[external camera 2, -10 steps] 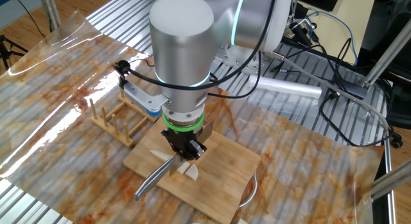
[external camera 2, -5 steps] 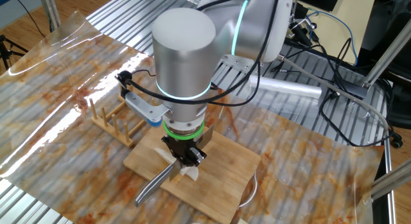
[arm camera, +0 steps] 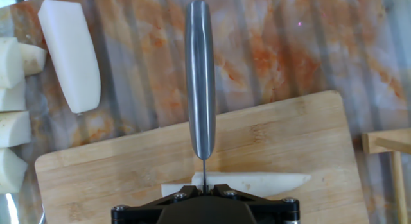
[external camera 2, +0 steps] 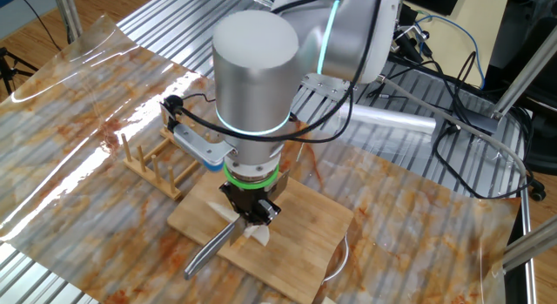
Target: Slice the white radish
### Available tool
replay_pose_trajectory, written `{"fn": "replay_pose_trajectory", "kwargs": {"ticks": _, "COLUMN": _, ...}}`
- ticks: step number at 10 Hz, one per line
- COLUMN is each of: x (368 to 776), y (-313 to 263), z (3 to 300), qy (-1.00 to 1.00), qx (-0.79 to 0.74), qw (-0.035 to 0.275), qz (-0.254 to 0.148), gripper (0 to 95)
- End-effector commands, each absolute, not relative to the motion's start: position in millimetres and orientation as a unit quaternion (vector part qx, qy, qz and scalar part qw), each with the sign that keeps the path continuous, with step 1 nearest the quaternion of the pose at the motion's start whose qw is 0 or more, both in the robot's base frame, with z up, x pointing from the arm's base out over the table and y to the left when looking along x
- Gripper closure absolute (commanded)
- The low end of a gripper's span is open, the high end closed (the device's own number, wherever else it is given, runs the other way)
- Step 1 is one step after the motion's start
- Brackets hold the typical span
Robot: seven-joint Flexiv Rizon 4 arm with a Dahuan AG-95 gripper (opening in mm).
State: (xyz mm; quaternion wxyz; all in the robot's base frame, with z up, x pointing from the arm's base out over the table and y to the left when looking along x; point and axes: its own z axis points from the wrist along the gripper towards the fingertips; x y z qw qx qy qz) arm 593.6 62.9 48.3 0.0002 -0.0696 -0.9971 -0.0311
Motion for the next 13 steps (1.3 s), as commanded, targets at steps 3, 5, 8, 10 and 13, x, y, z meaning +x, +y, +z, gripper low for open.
{"fn": "replay_pose_trajectory", "kwargs": {"ticks": 3, "x": 590.5, "y": 52.8, "z": 44.1, "qy": -0.997, "qx": -0.069, "qw": -0.01, "qz": -0.034, "gripper": 95.0}}
{"fn": "replay_pose_trajectory", "kwargs": {"ticks": 5, "x": 588.1, "y": 52.0, "z": 36.6, "qy": -0.995, "qx": -0.08, "qw": -0.015, "qz": -0.049, "gripper": 95.0}}
{"fn": "replay_pose_trajectory", "kwargs": {"ticks": 8, "x": 588.2, "y": 52.4, "z": 38.2, "qy": -0.995, "qx": -0.086, "qw": -0.007, "qz": -0.049, "gripper": 95.0}}
{"fn": "replay_pose_trajectory", "kwargs": {"ticks": 10, "x": 585.4, "y": 52.0, "z": 45.3, "qy": -0.996, "qx": -0.085, "qw": 0.002, "qz": -0.042, "gripper": 95.0}}
{"fn": "replay_pose_trajectory", "kwargs": {"ticks": 13, "x": 577.9, "y": 48.8, "z": 71.3, "qy": -0.996, "qx": -0.083, "qw": 0.012, "qz": -0.035, "gripper": 95.0}}
